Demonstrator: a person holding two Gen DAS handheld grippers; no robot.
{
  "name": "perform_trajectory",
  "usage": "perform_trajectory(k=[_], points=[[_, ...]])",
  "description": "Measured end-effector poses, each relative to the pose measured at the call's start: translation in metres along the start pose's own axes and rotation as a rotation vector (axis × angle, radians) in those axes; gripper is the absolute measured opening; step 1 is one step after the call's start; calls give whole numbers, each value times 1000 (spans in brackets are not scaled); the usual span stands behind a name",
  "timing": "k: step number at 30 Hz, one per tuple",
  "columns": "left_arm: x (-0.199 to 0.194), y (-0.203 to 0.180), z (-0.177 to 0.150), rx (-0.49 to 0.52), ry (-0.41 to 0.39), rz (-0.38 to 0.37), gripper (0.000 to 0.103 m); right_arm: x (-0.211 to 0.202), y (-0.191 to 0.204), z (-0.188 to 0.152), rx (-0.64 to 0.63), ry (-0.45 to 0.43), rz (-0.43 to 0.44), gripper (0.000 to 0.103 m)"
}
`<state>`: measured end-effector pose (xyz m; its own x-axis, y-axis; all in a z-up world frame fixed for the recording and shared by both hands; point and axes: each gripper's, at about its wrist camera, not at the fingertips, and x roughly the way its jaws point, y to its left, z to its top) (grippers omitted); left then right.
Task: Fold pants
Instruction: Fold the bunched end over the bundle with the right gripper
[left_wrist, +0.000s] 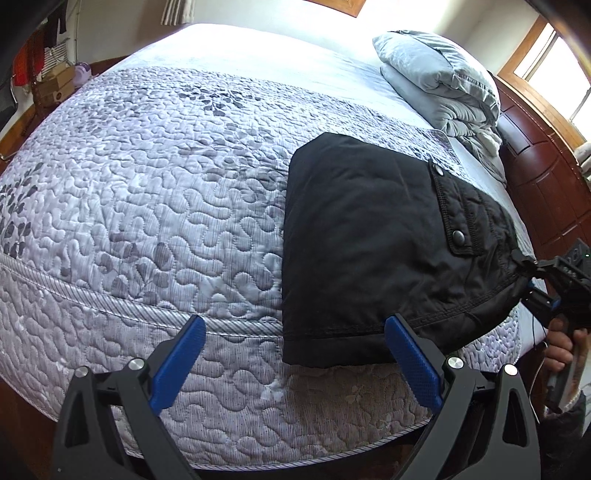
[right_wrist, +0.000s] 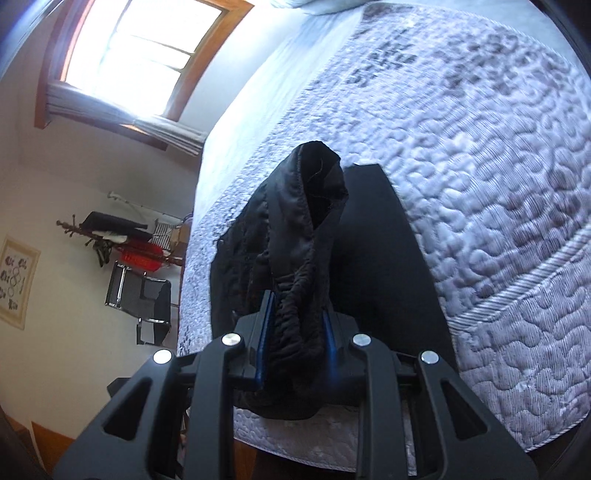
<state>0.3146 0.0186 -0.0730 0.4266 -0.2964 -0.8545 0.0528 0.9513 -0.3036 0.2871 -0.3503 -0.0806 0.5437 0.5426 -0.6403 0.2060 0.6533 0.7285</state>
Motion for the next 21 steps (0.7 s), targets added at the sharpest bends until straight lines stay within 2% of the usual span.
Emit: perform_trajectory(k=[5,13,16,18,21], points=[[5,-7,-1,17,15,1,98,13,-24,-2,39,16,-15,23],[8,-21,-1,44,25,-10,98,27,-47,-5,70,25,-1,30],[7,-23,-1,49,21,-15,98,20,-43,-11,25,4,-24,41],[5,-25,-1,51,15,-15,98,14,-40,-17,0,2,-48,63],[1,-27,1,55,-1,-8,98,5,-37,-25,-13,-2,-33,63]])
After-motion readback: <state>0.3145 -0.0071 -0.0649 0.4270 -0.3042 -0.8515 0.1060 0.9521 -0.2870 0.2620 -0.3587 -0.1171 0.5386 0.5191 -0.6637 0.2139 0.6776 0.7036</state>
